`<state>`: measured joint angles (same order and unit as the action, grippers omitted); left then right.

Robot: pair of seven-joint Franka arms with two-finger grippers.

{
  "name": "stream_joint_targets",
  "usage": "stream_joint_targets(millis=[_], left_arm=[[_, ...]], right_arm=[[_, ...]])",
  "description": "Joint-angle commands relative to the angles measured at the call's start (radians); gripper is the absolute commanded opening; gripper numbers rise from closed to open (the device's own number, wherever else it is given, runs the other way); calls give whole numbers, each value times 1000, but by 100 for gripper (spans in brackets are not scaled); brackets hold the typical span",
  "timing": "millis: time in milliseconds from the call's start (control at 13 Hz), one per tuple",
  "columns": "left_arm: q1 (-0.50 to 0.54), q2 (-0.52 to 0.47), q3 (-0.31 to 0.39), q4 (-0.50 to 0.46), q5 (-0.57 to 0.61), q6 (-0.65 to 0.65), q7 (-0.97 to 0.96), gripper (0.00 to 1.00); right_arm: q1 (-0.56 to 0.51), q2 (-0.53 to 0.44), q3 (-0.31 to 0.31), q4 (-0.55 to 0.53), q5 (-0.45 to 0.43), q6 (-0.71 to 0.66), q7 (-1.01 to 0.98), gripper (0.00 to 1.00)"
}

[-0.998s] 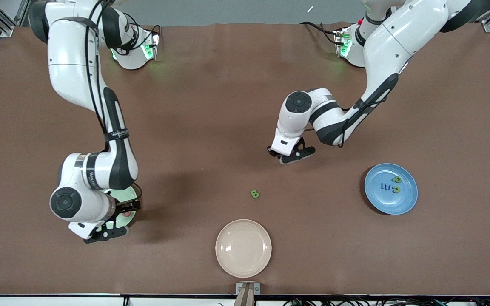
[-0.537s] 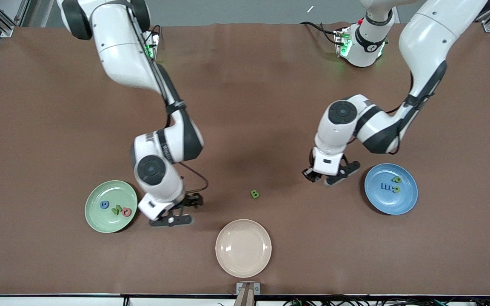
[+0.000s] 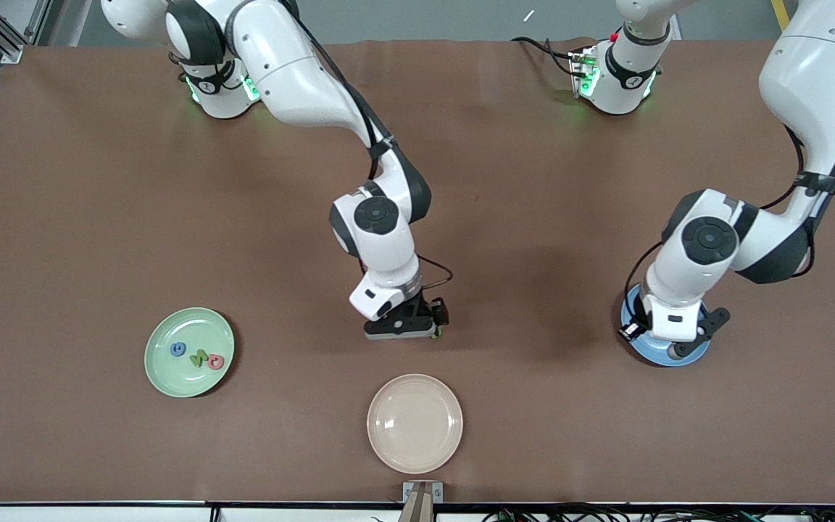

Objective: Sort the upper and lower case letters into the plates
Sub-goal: 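Drop the blue x on the blue plate with the left gripper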

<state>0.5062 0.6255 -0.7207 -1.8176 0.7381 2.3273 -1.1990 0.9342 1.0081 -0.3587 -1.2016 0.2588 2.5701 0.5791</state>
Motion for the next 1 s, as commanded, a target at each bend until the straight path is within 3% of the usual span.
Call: stream_joint_targets(millis=[0, 384, 537, 691, 767, 921], left_arm=[[67, 22, -6, 4, -19, -31, 111, 0], [80, 65, 7, 3, -6, -32, 169, 4], [84, 59, 9, 0, -8, -46, 185, 23], [84, 46, 3, -3, -11, -115, 215, 34], [84, 45, 4, -6, -13, -124, 251, 45], [116, 45, 3, -11, -13, -131, 292, 100]], right_arm=[[24, 29, -11, -1, 10, 51, 8, 100], [34, 109, -13, 37, -32, 140, 2, 98], [34, 121, -14, 48, -33, 145, 2, 97], [35, 132, -13, 48, -48, 174, 1, 96], [34, 136, -13, 48, -71, 177, 2, 92], [31, 138, -13, 48, -111, 179, 2, 76]])
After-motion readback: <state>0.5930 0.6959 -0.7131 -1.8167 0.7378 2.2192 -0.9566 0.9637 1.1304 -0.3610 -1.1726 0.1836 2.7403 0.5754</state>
